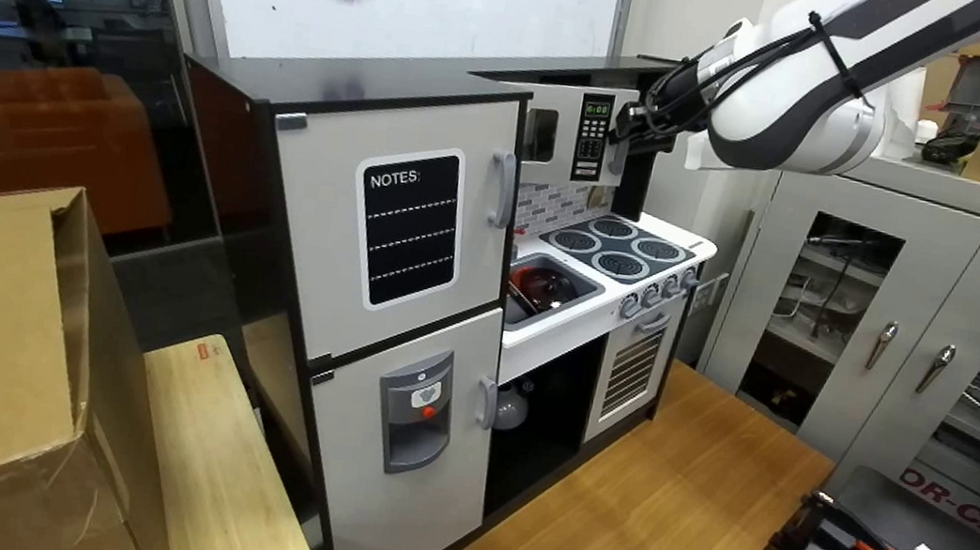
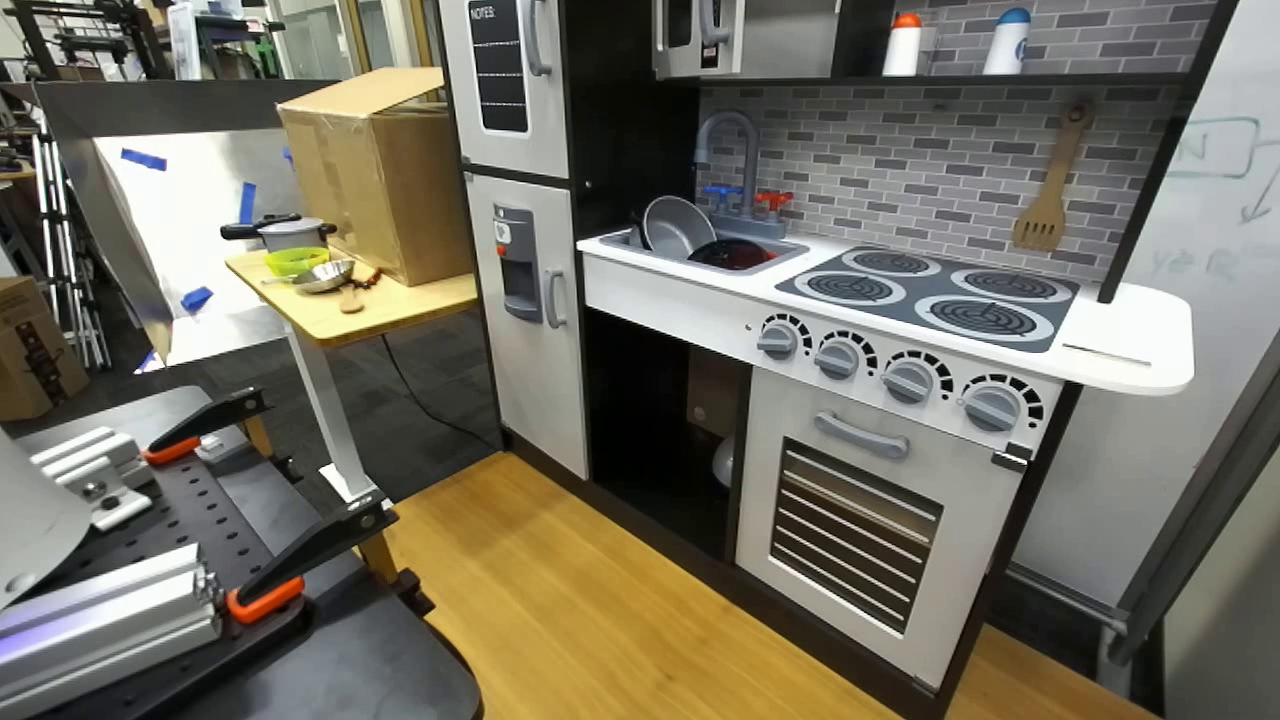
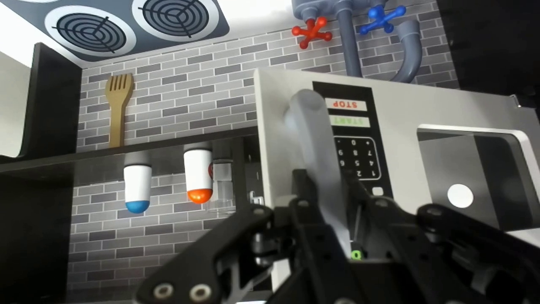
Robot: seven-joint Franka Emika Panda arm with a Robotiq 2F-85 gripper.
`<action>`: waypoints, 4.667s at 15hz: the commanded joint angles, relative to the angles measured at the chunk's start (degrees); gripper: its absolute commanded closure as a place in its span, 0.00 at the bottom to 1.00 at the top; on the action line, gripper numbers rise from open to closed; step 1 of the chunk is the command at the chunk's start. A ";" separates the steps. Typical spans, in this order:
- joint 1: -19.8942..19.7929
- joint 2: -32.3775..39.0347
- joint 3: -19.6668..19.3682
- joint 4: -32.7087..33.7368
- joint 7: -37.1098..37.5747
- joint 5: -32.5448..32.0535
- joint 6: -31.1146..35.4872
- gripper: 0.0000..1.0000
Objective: Close the microwave door
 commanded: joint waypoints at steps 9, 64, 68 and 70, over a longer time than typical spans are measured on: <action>-3.91 12.87 4.89 12.97 0.97 3.58 3.28 0.95; 14.06 27.92 -13.53 26.24 1.45 11.56 1.56 0.80; 14.06 27.92 -13.53 26.25 1.45 11.56 1.56 0.80; 14.06 27.92 -13.53 26.24 1.45 11.56 1.56 0.80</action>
